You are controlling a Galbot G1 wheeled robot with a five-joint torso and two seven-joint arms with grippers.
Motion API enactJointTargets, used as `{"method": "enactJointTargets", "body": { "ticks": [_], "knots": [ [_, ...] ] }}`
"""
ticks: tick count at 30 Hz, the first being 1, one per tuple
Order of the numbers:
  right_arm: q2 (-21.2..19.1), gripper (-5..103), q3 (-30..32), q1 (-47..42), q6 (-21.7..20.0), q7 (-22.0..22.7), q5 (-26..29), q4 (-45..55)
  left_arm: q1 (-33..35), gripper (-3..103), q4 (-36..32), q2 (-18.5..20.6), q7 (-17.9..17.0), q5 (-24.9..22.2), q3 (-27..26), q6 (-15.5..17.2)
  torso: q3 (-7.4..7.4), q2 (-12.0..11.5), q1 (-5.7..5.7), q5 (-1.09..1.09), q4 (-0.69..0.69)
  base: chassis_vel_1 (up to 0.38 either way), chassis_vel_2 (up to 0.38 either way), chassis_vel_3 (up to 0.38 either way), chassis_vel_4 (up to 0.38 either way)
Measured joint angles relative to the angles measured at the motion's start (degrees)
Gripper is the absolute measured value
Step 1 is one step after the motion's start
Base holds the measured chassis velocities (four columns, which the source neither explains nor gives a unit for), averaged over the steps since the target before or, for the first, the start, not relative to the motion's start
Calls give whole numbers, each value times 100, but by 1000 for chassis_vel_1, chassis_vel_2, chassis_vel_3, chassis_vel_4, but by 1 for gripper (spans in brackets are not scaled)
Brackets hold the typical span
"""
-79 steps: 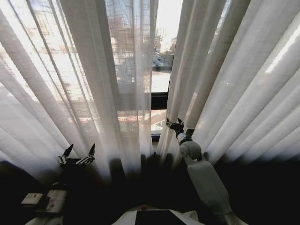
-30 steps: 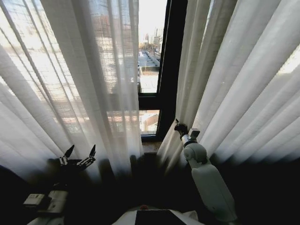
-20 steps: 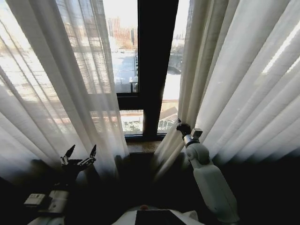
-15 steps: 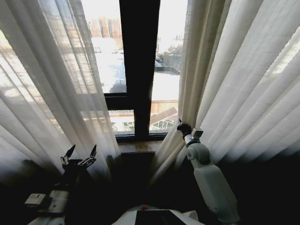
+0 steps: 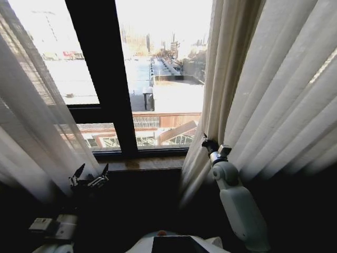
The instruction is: Open the curtains by pulling them apart, changing their state from closed to fully open.
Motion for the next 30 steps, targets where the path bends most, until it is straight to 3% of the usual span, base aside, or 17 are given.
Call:
{"method": "enactJointTargets", "body": {
  "ticks": [30],
  "knots": [
    [-52,0,276,-58,43,-16,28,13,112,100,-5,-27,36,-9,-16,-184,0,0,0,0,0,-362,-360,357,357]
  ]
}}
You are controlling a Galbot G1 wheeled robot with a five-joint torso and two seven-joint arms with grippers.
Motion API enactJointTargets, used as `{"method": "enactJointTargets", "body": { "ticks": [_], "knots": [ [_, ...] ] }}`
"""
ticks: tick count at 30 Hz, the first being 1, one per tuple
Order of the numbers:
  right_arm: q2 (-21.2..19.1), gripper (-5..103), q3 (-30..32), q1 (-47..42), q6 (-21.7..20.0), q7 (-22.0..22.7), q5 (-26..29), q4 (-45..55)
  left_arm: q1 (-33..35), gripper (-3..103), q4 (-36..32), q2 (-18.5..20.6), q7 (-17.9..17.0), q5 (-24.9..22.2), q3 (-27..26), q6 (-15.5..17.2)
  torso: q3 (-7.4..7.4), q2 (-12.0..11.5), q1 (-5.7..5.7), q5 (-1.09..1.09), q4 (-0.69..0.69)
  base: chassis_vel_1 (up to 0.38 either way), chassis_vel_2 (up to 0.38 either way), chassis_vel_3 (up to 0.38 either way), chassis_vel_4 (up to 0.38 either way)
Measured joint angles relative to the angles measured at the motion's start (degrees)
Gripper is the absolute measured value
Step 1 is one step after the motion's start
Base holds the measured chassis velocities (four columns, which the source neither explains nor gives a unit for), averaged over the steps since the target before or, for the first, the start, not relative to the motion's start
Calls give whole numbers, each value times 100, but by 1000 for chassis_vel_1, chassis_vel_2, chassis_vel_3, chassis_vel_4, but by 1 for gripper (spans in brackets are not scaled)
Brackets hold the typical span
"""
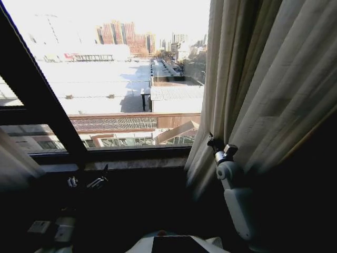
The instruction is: Open the curtains by pulling them apart, changing their state from closed to fully open.
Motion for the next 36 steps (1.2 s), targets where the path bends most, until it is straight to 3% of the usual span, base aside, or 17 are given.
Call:
{"method": "enactJointTargets", "body": {
  "ticks": [36],
  "knots": [
    [-25,0,44,-50,122,-4,-57,-6,5,100,0,0,3,-11,-8,-29,0,0,1,-1,0,-357,-352,358,348]
  ]
}}
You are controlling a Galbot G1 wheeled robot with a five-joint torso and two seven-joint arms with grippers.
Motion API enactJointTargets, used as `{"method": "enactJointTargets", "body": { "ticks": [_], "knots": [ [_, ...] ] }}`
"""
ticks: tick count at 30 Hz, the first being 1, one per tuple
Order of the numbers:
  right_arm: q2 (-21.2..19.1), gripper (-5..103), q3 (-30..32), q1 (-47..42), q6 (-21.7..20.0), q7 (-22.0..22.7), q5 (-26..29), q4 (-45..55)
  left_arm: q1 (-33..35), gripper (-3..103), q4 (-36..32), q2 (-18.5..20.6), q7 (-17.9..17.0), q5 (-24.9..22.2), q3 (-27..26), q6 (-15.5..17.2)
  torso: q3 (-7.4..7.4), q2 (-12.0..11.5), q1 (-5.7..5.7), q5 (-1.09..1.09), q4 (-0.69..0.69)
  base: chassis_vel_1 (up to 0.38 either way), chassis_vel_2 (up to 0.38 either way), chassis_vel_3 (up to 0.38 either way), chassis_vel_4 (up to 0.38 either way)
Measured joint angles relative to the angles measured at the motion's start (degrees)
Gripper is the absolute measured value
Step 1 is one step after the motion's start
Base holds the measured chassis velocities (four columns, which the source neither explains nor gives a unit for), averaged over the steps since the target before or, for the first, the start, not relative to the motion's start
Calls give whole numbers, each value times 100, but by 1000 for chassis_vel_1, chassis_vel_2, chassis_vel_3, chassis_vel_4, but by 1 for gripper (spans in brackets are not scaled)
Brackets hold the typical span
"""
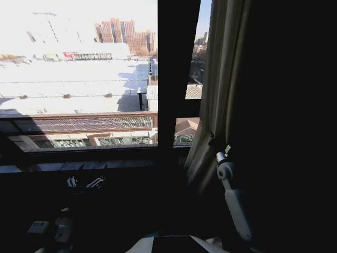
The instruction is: Open the curtains by pulling them apart, changing their state from closed to fully open.
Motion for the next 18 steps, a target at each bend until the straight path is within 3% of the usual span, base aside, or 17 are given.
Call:
{"method": "enactJointTargets", "body": {
  "ticks": [8,15,18],
  "knots": [
    [-5,0,1,-3,85,-8,-134,-34,1,100,-7,-2,4,6,15,2,0,0,-1,3,-1,-304,-308,299,316],
    [0,0,-2,14,112,-7,-149,-88,3,100,4,-2,9,9,14,3,0,0,0,4,-1,-77,-96,112,60],
    [8,0,42,49,112,11,-174,-170,-7,100,16,1,7,14,14,3,-1,0,0,-6,2,14,25,-10,-6]
  ]
}}
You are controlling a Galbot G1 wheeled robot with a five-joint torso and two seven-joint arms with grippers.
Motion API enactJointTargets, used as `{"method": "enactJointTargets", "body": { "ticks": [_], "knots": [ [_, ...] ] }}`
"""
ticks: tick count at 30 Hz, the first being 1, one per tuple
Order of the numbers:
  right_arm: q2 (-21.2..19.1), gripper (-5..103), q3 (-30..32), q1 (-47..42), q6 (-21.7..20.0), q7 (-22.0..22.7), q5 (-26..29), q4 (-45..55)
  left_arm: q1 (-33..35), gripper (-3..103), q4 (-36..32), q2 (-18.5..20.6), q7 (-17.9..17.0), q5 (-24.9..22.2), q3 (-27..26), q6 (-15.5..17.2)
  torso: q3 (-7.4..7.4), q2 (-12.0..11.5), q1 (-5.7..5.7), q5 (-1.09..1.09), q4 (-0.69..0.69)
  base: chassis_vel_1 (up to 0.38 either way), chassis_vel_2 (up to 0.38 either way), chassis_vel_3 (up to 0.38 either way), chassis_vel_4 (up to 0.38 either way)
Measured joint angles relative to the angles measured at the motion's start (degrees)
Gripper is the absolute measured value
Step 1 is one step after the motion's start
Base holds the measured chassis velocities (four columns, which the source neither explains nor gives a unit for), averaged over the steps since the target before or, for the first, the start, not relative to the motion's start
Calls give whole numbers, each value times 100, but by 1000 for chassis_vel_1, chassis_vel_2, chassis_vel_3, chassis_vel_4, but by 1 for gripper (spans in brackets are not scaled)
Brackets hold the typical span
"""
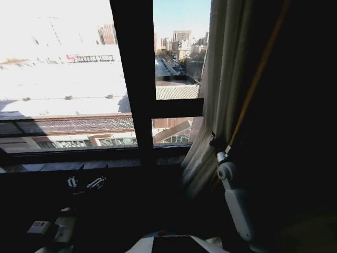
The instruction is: Open the curtains by pulling them apart, changing their state from closed to fully open.
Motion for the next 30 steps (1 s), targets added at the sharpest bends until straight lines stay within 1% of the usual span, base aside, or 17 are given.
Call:
{"method": "enactJointTargets", "body": {
  "ticks": [4,6,9,10,13,14,17,18,21,24,27,28,29,30],
  "knots": [
    [1,0,96,25,0,50,-140,-101,-16,100,4,0,0,6,12,5,0,0,0,5,0,20,37,-24,-30],
    [1,0,154,38,1,91,-205,-155,-22,100,9,0,0,11,24,9,0,0,0,4,0,0,0,0,0],
    [-23,0,344,84,2,305,-266,-315,-32,100,21,-3,3,19,41,14,0,0,-1,8,-2,0,0,0,0],
    [-23,0,344,84,2,305,-266,-315,-32,100,21,-3,3,19,41,14,0,0,-1,8,-2,0,0,0,0],
    [-28,0,477,150,2,602,-268,-448,-29,100,28,-3,9,19,36,14,0,0,-1,7,-1,0,0,0,0],
    [-28,0,477,150,2,602,-268,-448,-29,100,28,-3,9,19,36,14,0,0,-1,7,-1,0,0,0,0],
    [-16,0,537,246,-10,959,-303,-541,-26,100,39,-3,12,16,33,11,0,0,0,6,-1,0,0,0,0],
    [-16,0,537,246,-10,959,-303,-541,-26,100,39,-3,12,16,33,11,0,0,0,6,-1,0,0,0,0],
    [13,0,538,357,-27,1333,-353,-589,-9,100,43,-4,20,5,31,-11,0,0,0,7,-1,0,0,0,0],
    [28,0,522,378,-29,1458,-359,-582,-1,100,43,-4,21,-10,17,-26,1,0,0,8,-2,0,0,0,0],
    [39,-1,497,293,-65,1360,-348,-415,3,100,43,-4,22,-22,1,-42,1,0,0,8,-3,0,0,0,0],
    [39,4,475,194,-86,1193,-349,-281,4,100,43,-4,22,-24,1,-48,2,0,0,9,-4,0,0,0,0],
    [27,9,412,-15,-109,933,-355,-26,4,100,42,-4,22,-27,2,-50,1,0,0,8,-4,0,0,0,0],
    [27,9,412,-15,-109,933,-355,-26,4,100,42,-4,22,-27,2,-50,1,0,0,8,-4,0,0,0,0]
  ]
}}
